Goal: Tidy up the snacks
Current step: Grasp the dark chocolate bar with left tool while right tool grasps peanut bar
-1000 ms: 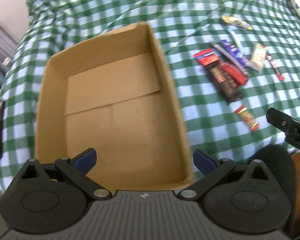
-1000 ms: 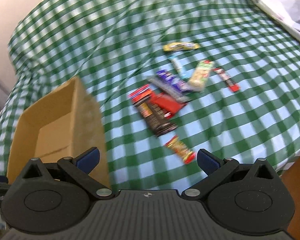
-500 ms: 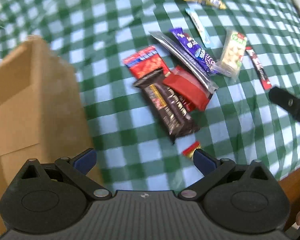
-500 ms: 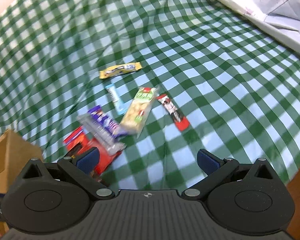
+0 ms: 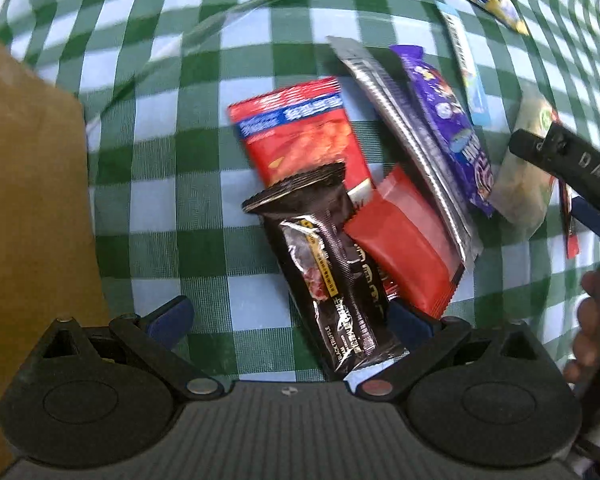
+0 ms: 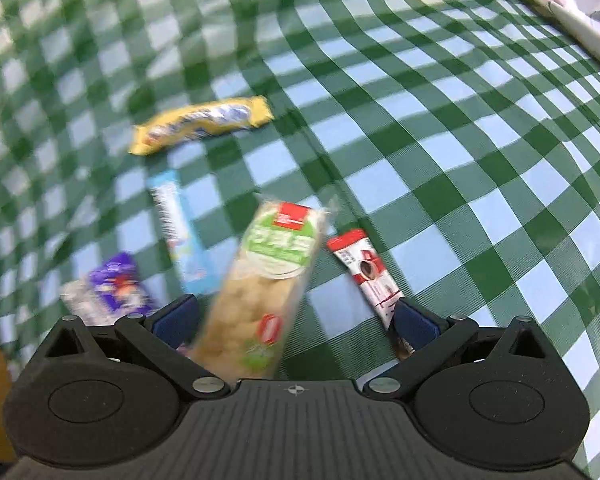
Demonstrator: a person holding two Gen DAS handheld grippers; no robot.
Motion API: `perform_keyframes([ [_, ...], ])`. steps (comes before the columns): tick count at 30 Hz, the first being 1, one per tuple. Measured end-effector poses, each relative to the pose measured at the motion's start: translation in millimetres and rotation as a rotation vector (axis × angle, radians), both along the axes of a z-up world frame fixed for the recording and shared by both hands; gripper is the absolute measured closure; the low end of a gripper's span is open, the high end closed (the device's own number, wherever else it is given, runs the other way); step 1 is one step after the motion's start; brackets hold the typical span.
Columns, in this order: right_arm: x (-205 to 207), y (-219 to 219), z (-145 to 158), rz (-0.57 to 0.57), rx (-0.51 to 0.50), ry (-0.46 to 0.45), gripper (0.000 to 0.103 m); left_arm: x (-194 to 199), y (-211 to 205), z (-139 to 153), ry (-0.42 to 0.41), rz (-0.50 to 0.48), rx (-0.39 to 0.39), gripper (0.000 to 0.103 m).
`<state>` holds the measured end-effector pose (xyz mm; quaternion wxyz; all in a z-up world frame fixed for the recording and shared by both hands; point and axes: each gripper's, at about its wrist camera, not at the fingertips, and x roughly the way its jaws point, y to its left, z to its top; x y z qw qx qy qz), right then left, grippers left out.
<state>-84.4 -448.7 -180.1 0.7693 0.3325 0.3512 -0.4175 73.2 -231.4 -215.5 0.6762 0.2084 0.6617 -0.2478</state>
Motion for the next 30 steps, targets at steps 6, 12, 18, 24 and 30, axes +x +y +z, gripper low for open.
perform_keyframes([
  [6,17.7,3.3,-9.7,0.001,-0.108,0.103,0.000,9.2,-1.4,-6.6,0.040,0.123,0.037,0.000],
  [12,12.0,16.6,-2.1,0.022,-0.093,0.108,0.019,-3.8,-7.6,14.9,-0.049,0.049,0.026,0.059],
  [18,-9.0,41.3,12.3,0.093,-0.185,0.076,0.062,-14.6,21.0,42.2,-0.107,0.041,-0.013,0.060],
  [24,-43.7,66.8,43.3,0.089,-0.251,-0.068,0.063,-42.3,63.3,91.3,-0.119,-0.009,-0.135,0.060],
  [30,-89.8,103.0,85.5,0.101,-0.297,-0.293,0.063,-76.1,93.6,141.1,-0.188,-0.055,-0.263,0.060],
])
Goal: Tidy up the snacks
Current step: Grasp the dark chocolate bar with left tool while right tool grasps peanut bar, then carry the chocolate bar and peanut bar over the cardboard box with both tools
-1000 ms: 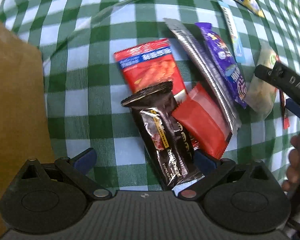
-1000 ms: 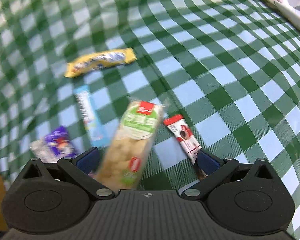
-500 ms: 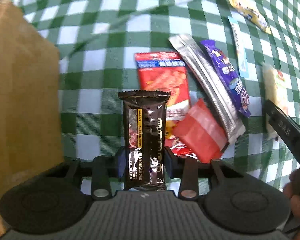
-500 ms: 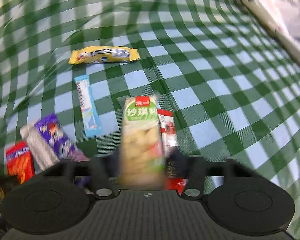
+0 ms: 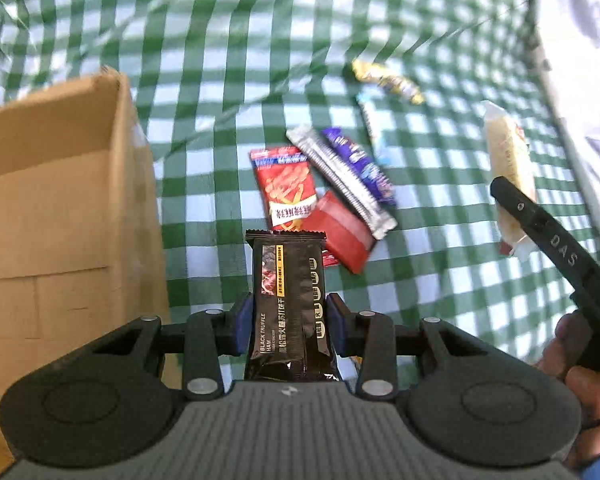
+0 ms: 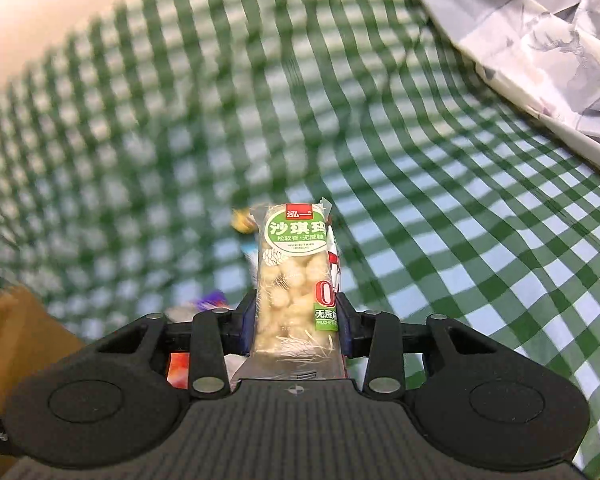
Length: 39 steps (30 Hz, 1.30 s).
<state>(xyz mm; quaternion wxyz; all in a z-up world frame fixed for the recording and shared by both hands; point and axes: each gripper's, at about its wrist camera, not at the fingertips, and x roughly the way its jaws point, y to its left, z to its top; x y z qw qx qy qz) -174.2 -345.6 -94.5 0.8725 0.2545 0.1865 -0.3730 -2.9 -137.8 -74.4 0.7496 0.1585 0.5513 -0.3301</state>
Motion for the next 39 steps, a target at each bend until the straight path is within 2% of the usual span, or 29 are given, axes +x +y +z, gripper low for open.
perform_keyframes([
  [2,-14.1,17.4,13.5,0.020,-0.011,-0.062,0.063,-6.6,14.1,17.7,-0.030,-0.006,-0.032,0.060],
  [4,-22.3,42.8,26.9,0.045,-0.076,-0.071,0.063,-15.1,32.5,31.5,-0.066,-0.010,-0.052,0.060],
  [9,-17.4,102.7,40.8,0.084,-0.268,0.040,0.063,-27.9,67.0,45.5,-0.097,0.000,-0.049,0.060],
  [11,-10.3,107.8,35.4,0.089,-0.286,0.092,0.063,-29.3,67.9,39.6,-0.083,0.008,-0.038,0.060],
  [16,0.9,64.4,0.6,0.003,-0.208,0.245,0.063,-33.8,56.2,33.0,-0.094,-0.025,-0.043,0.060],
  [18,0.8,38.1,-17.1,-0.029,-0.176,0.322,0.063,-30.8,45.0,23.5,-0.080,-0.036,-0.036,0.060],
  [22,-0.8,-4.3,-52.8,-0.074,-0.125,0.412,0.063,-23.4,18.7,0.9,-0.076,-0.050,-0.001,0.060],
  [25,2.0,-23.5,-74.9,-0.078,-0.093,0.440,0.062,-14.0,0.6,-19.4,-0.077,-0.052,0.036,0.060],
  [28,1.3,-21.6,-91.4,-0.057,-0.051,0.438,0.060,-2.2,-13.1,-39.7,-0.067,-0.040,0.079,0.060],
  [32,1.9,-8.0,-92.3,-0.073,-0.152,0.457,0.036,9.5,-21.4,-60.7,-0.050,-0.031,0.112,0.060],
  [35,2.6,3.3,-87.1,-0.028,-0.223,0.437,0.035,12.1,-24.7,-70.6,-0.038,-0.031,0.125,0.060],
  [37,7.5,2.4,-91.3,0.021,-0.202,0.447,0.037,12.9,-26.6,-74.3,-0.033,-0.031,0.131,0.060],
  [39,11.7,-5.3,-100.5,0.023,-0.148,0.469,0.037,13.3,-26.9,-75.8,-0.030,-0.029,0.135,0.060],
])
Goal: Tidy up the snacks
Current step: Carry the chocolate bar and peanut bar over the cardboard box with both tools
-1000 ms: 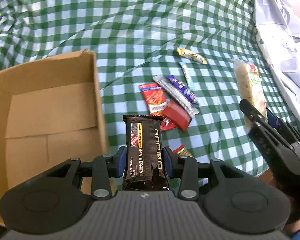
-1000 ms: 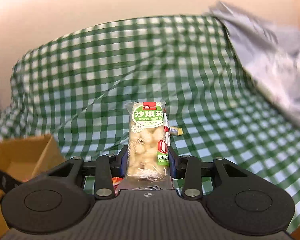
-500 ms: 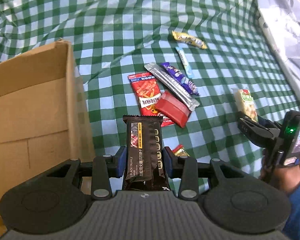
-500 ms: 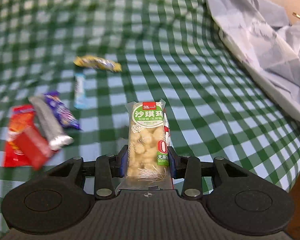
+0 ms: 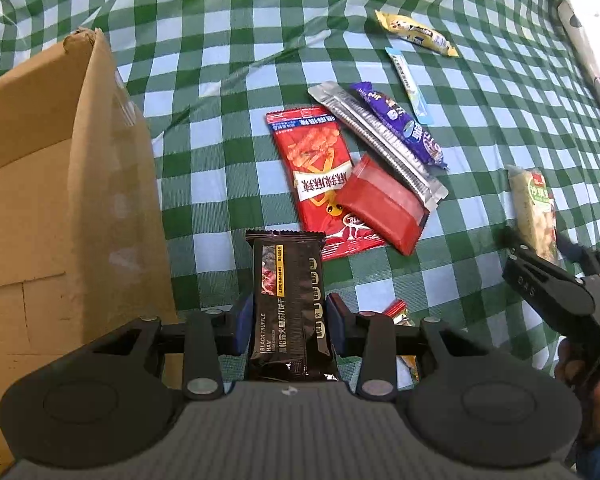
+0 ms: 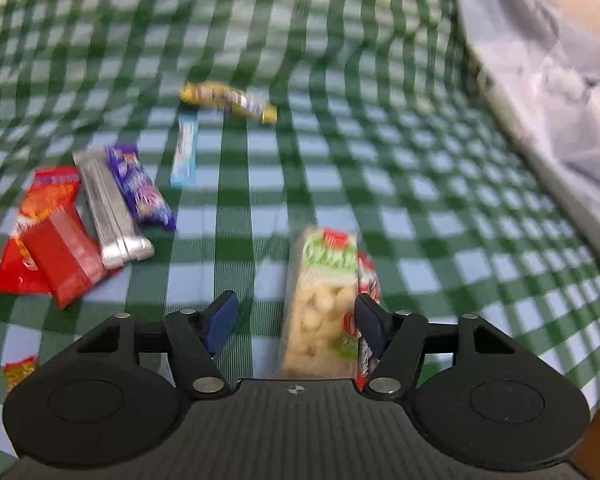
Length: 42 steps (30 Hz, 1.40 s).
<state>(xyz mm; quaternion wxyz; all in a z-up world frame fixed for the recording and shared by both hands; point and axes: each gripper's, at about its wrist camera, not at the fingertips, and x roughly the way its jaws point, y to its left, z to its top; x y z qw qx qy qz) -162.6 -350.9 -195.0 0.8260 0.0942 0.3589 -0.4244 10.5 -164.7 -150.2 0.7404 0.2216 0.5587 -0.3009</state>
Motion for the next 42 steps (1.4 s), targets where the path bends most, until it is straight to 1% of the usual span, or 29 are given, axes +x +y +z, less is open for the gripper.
perform_keyframes([
  [1,0.4,-5.2,-5.2,-0.016,0.037,0.002,0.040,0.1,0.0,-0.6,0.001,0.001,0.001,0.060],
  [2,-1.2,-10.7,-8.9,-0.030,0.073,-0.022,0.040,-0.1,0.3,-0.9,0.000,0.001,0.003,0.060],
  [3,-1.9,-12.7,-9.1,-0.037,0.076,-0.040,0.042,-0.2,0.6,-0.8,-0.001,0.002,0.006,0.060],
  [5,1.2,-11.3,-7.6,-0.026,0.061,-0.029,0.065,0.5,0.2,-0.7,0.001,0.008,0.007,0.060],
  [7,4.5,-7.2,-3.1,-0.021,0.043,-0.016,0.065,0.8,2.2,3.7,0.005,0.013,-0.003,0.060],
  [8,3.1,-4.4,0.0,-0.033,0.042,-0.027,0.065,0.7,3.8,8.0,0.004,0.016,-0.013,0.060],
  [11,-5.2,6.0,23.4,-0.061,0.047,-0.125,0.065,-1.1,13.3,28.4,0.008,0.019,-0.060,0.060],
  [14,-18.2,28.8,58.4,-0.056,0.037,-0.219,0.065,-6.3,31.6,57.9,0.008,0.020,-0.132,0.060],
  [17,-29.9,67.4,96.8,0.011,0.023,-0.300,0.065,-12.7,59.7,88.5,-0.001,0.031,-0.196,0.060],
  [19,-33.7,93.0,116.6,0.057,0.024,-0.321,0.065,-17.3,83.7,107.4,-0.016,0.046,-0.231,0.060],
  [21,-35.7,123.9,131.6,0.119,0.041,-0.345,0.065,-23.3,110.4,123.4,-0.046,0.066,-0.247,0.060],
  [24,-33.7,167.1,147.8,0.194,0.064,-0.359,0.065,-31.4,147.9,140.8,-0.115,0.114,-0.228,0.060],
  [27,-25.9,209.1,155.8,0.257,0.096,-0.362,0.065,-34.8,190.3,151.8,-0.156,0.180,-0.218,0.060],
  [31,-9.2,256.9,160.8,0.347,0.114,-0.326,0.065,-33.7,235.2,156.5,-0.173,0.247,-0.195,0.060],
  [34,6.5,280.3,165.1,0.400,0.127,-0.291,0.065,-30.4,268.0,156.6,-0.171,0.283,-0.201,0.060],
  [38,22.1,307.3,172.0,0.456,0.103,-0.253,0.065,-28.7,294.9,157.1,-0.185,0.305,-0.207,0.060],
  [42,33.0,325.3,175.9,0.497,0.084,-0.221,0.065,-25.6,306.2,157.3,-0.190,0.316,-0.220,0.060],
])
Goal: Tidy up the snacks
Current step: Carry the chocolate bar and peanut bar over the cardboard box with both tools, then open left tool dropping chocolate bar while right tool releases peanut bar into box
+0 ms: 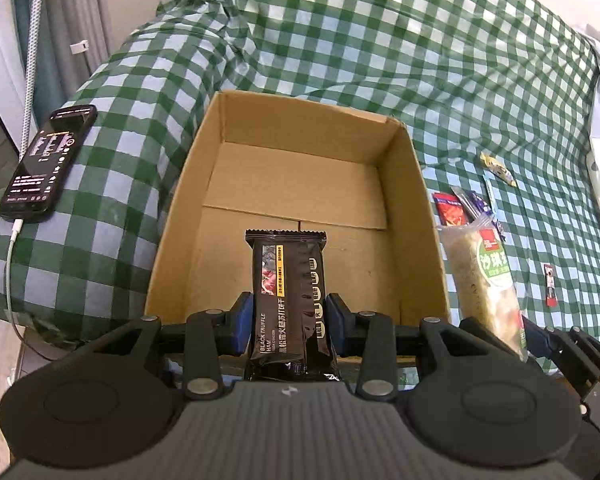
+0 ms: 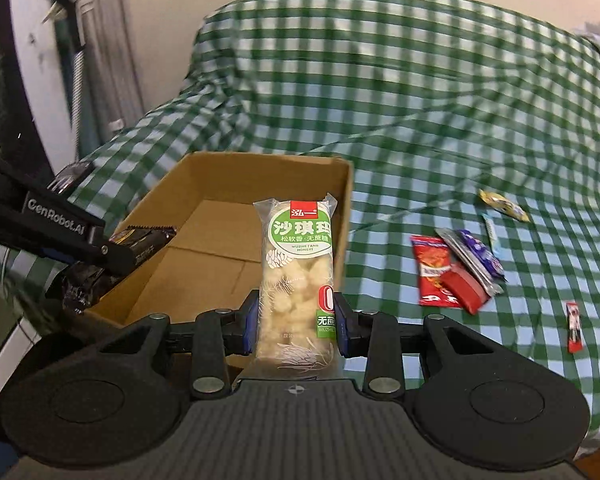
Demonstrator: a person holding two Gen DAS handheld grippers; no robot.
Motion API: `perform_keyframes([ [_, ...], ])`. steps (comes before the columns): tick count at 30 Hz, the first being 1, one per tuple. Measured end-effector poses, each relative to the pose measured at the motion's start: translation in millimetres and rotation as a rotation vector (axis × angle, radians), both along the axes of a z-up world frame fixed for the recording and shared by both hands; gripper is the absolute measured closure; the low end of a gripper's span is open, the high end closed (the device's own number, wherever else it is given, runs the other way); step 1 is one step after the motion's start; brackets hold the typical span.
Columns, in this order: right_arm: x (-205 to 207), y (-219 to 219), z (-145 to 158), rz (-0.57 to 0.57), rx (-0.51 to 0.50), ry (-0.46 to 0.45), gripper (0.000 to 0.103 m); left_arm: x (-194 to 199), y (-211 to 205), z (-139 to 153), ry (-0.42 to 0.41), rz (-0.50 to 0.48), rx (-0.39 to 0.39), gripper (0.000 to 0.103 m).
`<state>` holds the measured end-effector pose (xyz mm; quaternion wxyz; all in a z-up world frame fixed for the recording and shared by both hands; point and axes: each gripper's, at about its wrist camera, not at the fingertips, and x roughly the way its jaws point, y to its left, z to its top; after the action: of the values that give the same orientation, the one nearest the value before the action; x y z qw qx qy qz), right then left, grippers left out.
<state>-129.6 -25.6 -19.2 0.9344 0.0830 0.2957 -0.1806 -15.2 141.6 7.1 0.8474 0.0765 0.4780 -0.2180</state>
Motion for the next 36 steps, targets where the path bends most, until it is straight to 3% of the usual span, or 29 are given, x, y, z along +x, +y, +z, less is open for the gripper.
perform_keyframes([
  [19,59.8,6.4,-14.7,0.064,-0.011,0.078,0.065,44.6,-8.0,-19.2,-0.011,0.015,0.043,0.060],
  [36,115.1,-17.0,-51.5,0.060,0.037,0.153,0.065,103.7,-36.3,-76.0,0.034,0.011,0.140,0.060],
])
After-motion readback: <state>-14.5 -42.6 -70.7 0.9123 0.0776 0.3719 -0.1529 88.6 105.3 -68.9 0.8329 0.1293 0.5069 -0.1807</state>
